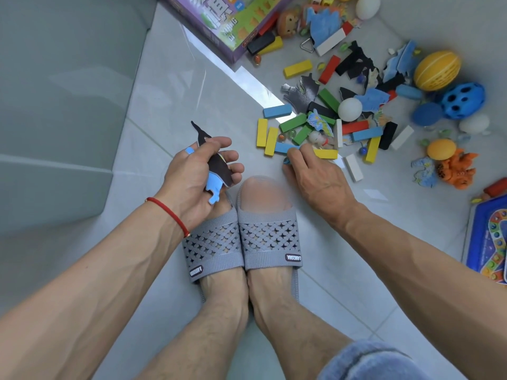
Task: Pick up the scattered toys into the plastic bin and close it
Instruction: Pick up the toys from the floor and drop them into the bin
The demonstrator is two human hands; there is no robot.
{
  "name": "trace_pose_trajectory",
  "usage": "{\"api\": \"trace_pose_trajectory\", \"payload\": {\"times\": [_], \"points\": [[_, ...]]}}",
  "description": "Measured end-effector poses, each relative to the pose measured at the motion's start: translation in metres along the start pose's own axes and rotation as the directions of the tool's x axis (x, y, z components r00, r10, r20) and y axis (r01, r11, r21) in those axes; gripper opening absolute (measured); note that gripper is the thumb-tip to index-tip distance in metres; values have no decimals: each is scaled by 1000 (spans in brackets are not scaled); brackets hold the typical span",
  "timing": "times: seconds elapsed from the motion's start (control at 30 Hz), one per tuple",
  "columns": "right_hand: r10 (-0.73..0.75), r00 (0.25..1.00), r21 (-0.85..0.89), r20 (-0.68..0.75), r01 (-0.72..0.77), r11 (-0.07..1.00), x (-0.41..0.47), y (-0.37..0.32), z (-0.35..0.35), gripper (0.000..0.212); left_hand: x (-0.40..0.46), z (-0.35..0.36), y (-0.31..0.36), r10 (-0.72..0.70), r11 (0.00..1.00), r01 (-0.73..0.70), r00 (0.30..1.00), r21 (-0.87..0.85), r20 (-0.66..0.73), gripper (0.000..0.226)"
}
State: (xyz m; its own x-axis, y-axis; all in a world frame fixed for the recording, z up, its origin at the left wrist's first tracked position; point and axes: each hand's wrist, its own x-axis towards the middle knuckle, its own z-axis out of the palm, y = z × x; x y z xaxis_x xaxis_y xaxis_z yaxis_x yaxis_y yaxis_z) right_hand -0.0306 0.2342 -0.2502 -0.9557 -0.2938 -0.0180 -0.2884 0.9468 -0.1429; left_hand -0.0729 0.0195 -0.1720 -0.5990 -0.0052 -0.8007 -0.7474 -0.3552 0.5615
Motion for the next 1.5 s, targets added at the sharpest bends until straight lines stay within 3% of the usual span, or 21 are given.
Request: {"api": "trace_pose_trajectory", "payload": {"times": [0.27,0.33,0.4,0.47,0.5,0.57,0.6,0.67,0.77,0.87,1.03,1.13,1.23,1.3,1.43,1.5], "points": [[-23,995,114,96,12,993,-7,4,-4,20,-1,-2,-1,-8,1000,8,1000,10,-6,12],[86,987,284,138,-123,951,-9,3,-8,20,-2,-2,-1,-13,1000,13,1000,-2,-12,11],[297,943,465,153,-334,820,-15,2,-13,19,-7,0,1,-21,1000,21,1000,-16,-12,11],[525,820,655,227,-528,540,-19,-3,-24,19,-17,4,3,-40,999,40,999,-22,3,12],[587,735,773,338,-573,272,-19,-7,-33,20,-23,5,4,-50,999,50,999,-21,12,13],[504,624,802,597,-493,-337,-18,-14,-58,19,-40,9,10,-54,999,54,998,-1,35,14],[403,626,728,667,-433,-532,-18,-18,-74,18,-51,10,14,-48,999,48,998,13,51,14],[240,694,622,679,-371,-690,-15,-25,-106,18,-73,11,25,-32,999,30,996,20,88,14],[74,798,609,598,-392,-690,-4,-43,-154,19,-112,6,48,13,1000,-11,991,-11,135,16],[-81,832,632,549,-477,-611,18,-65,-205,17,-158,-3,77,85,996,-77,983,-53,162,16],[-140,769,742,624,-639,-202,82,-127,-279,15,-225,-46,139,195,965,-172,975,-198,105,13],[-158,757,751,634,-652,-109,124,-183,-311,16,-247,-79,181,271,940,-262,963,-220,12,11],[-160,784,786,600,-615,-63,155,-240,-337,24,-260,-114,219,312,935,-325,944,-142,-102,13],[-165,808,817,565,-576,-19,169,-267,-349,32,-268,-130,236,336,934,-352,926,-69,-175,1],[-105,820,826,563,-553,111,171,-278,-356,41,-273,-137,241,418,908,-411,863,87,-284,42],[-68,816,811,574,-556,180,159,-260,-354,33,-276,-124,233,513,858,-482,807,178,-291,26]]}}
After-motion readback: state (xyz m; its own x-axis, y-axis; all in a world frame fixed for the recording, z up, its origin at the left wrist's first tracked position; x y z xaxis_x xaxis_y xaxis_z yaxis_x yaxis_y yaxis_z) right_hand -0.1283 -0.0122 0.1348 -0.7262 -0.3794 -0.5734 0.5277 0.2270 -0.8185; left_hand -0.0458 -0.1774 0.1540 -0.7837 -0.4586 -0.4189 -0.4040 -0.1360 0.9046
